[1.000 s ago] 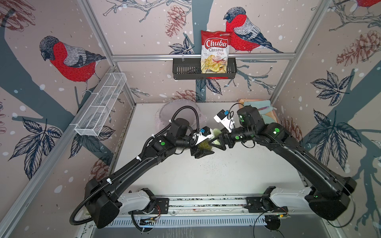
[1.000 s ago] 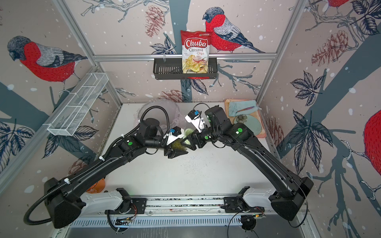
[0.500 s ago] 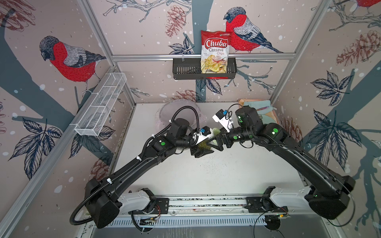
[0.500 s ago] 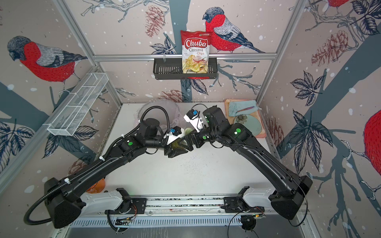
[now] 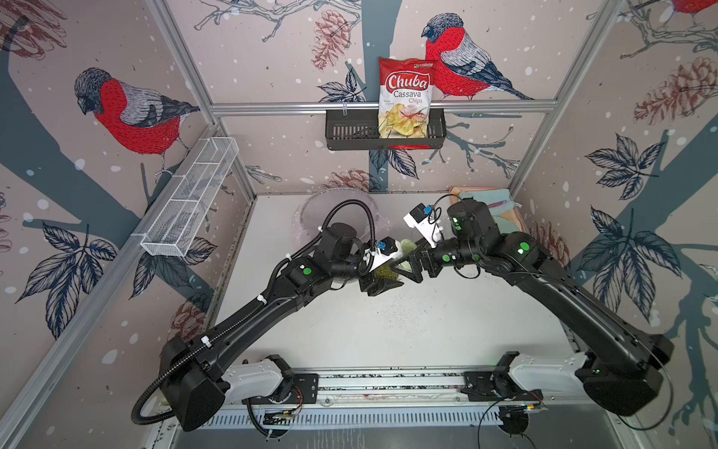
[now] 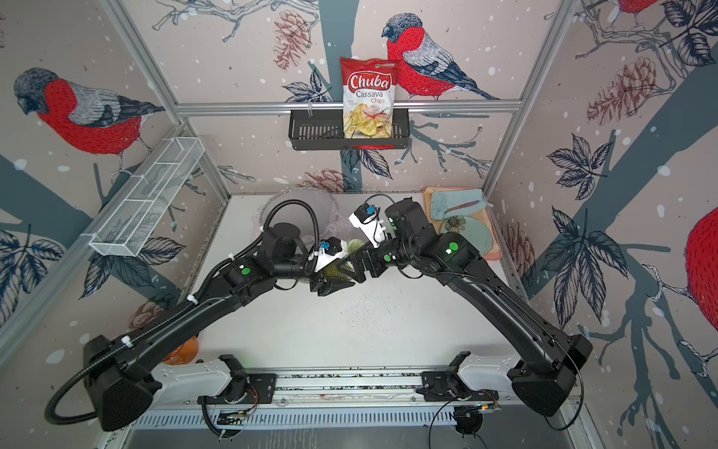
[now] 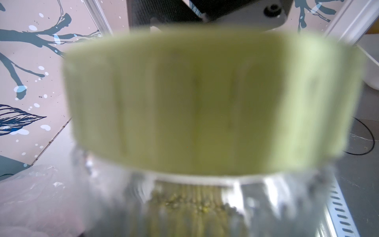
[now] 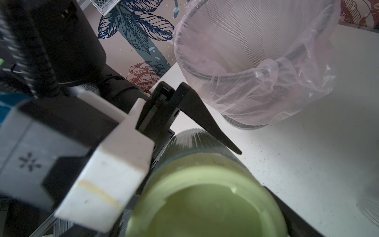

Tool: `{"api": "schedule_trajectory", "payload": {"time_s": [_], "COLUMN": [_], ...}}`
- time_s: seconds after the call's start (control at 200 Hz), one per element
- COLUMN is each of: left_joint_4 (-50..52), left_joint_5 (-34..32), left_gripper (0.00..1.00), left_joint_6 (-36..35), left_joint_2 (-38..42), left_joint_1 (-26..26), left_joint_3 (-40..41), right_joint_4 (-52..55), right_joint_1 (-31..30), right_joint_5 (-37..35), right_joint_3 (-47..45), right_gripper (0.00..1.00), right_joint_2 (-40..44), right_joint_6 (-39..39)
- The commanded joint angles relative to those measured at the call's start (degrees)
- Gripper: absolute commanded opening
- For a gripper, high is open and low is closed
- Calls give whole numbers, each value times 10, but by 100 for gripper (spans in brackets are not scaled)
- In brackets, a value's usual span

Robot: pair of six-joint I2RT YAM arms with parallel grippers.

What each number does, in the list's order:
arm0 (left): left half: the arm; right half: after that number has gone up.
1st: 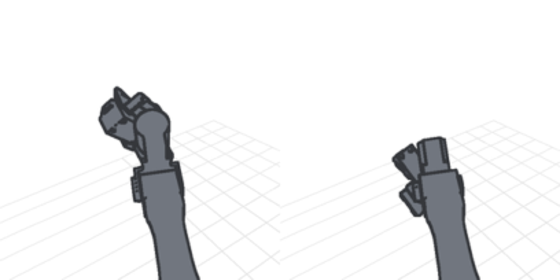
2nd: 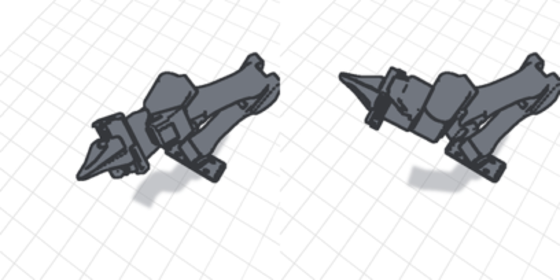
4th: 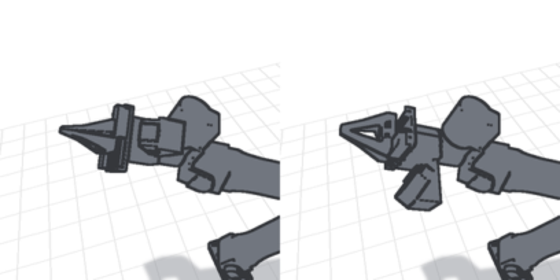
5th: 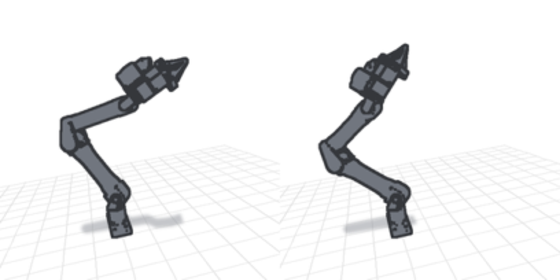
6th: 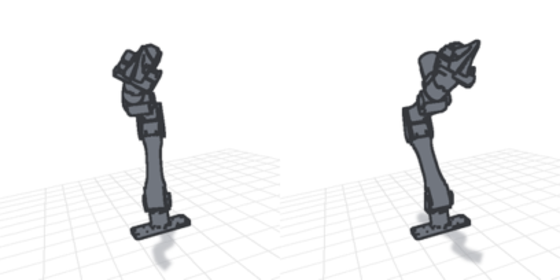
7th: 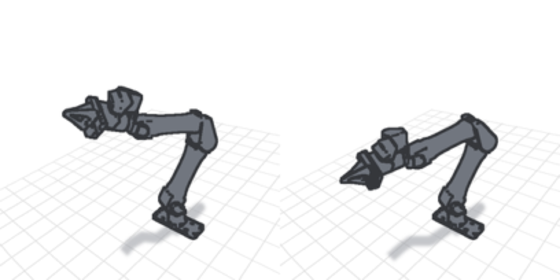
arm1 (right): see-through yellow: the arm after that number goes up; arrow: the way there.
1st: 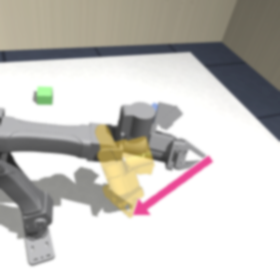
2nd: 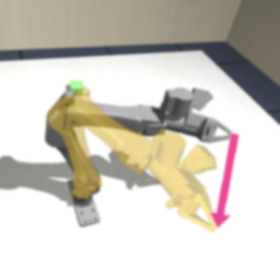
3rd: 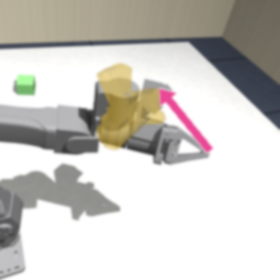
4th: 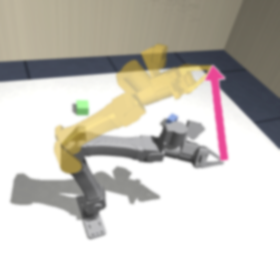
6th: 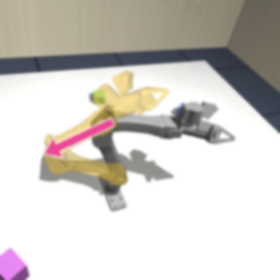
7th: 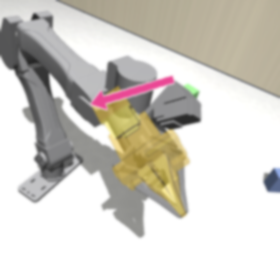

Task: Empty moldy mung beans from jars
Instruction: Unscrew the lid from the jar.

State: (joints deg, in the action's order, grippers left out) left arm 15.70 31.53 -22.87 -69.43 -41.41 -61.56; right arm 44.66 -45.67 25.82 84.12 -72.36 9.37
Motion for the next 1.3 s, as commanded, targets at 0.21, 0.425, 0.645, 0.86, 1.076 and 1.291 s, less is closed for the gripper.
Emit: {"api": "schedule_trajectory", "payload": {"time_s": [0.21, 0.425, 0.645, 0.86, 1.076, 1.291], "left_joint_4": [-47, -56, -65, -67, -70, -74], "left_joint_5": [3, 15, 21, 19, 13, 8], "left_gripper": [0, 0, 0, 0, 0, 0], "left_joint_6": [-2, 2, 5, 6, 5, 5], "left_joint_2": [11, 17, 25, 26, 28, 28], "left_joint_1": [1, 1, 2, 2, 4, 7], "left_joint_3": [1, 2, 8, 7, 6, 6], "right_joint_4": [-10, -26, -35, -23, -8, -4], "right_joint_1": [1, 4, 10, 9, 9, 9], "right_joint_5": [14, 24, 58, 60, 45, 38], "right_joint_3": [-6, -9, -12, -22, -32, -50], "right_gripper": [99, 99, 99, 99, 99, 99], "right_joint_2": [3, 3, 23, 20, 18, 33], "right_joint_6": [6, 9, 4, -2, -3, 1]}}
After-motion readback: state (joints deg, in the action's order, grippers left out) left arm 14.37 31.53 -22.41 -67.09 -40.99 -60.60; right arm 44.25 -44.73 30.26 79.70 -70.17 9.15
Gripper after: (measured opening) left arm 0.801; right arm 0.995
